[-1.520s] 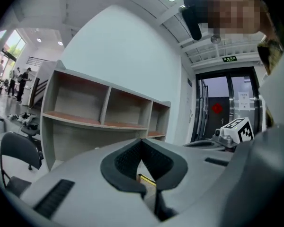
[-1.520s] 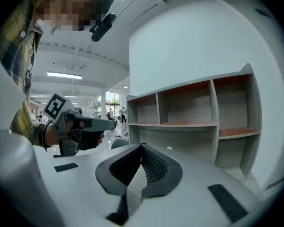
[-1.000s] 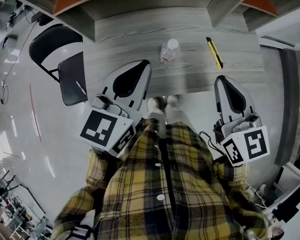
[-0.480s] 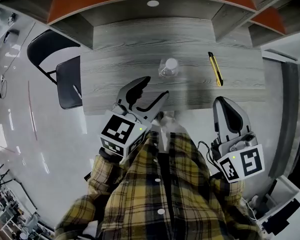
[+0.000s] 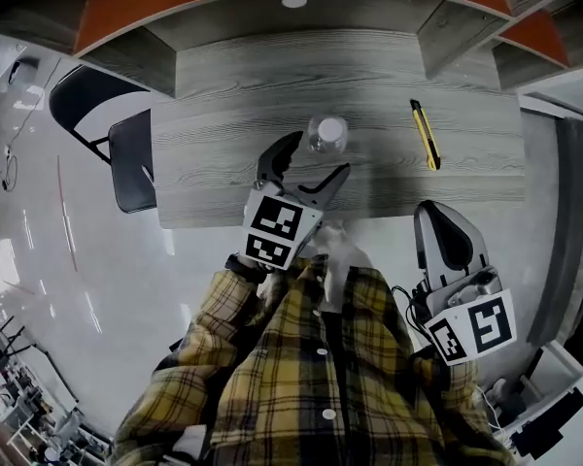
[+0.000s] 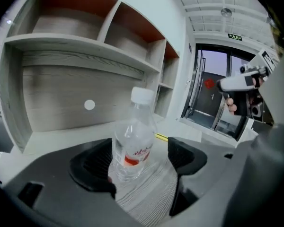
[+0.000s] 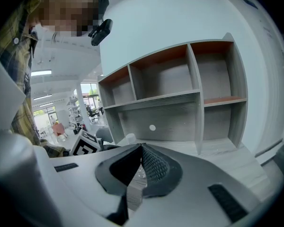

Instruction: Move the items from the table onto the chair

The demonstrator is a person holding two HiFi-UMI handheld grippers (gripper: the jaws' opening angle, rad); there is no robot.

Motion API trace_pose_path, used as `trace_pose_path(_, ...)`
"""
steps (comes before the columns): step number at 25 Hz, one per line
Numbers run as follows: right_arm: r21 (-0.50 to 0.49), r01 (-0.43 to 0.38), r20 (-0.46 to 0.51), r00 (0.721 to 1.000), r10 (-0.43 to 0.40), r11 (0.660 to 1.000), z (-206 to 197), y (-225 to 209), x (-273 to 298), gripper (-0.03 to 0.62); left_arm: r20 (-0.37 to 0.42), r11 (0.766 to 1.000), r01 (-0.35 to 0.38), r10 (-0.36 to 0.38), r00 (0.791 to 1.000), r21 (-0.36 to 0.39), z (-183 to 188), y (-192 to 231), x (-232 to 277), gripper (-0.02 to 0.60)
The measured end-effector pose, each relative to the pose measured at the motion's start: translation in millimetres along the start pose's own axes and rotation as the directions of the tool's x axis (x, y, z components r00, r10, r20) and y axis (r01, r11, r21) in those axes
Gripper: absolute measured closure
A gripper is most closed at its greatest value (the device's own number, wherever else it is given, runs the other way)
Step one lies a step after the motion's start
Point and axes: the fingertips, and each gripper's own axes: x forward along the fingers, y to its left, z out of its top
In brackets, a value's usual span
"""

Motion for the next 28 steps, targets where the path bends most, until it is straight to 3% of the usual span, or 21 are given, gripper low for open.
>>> trace_pose_path(5,0.023,-0.004,-0.028,1.0,0.005,1.0,-14,-4,2,0.576,-0.04,0.999,-0.043,0.042,0.998,-0.028,-34,3,27,0.199)
trace_pose_path(16,0.069,-0.012,-0.06,0.998,0.016,0.998,-39,-11,-5,0.576,-0.024,0.984,-0.176,0.176,0.984,0.005,-43,14,56,0.195)
trace_pose_path(18,0.072,-0.011,-0.058,0.998,0.016,0.997,-40,-12,-6,0.576,-0.019,0.977,-0.214,0.214,0.977,0.013,-42,18,57,0.2)
trace_pose_path(20,0.073,-0.013,-0.056,0.998,0.017,0.997,-40,-13,-8,0.576,-0.025,0.97,-0.242,0.242,0.97,0.018,-42,21,56,0.263)
trace_pose_path(28,0.065,-0.043,-0.035,0.998,0.045,0.997,-33,-18,-7,0.576,-0.043,0.967,-0.256,0.257,0.966,0.008,-40,16,43,0.284)
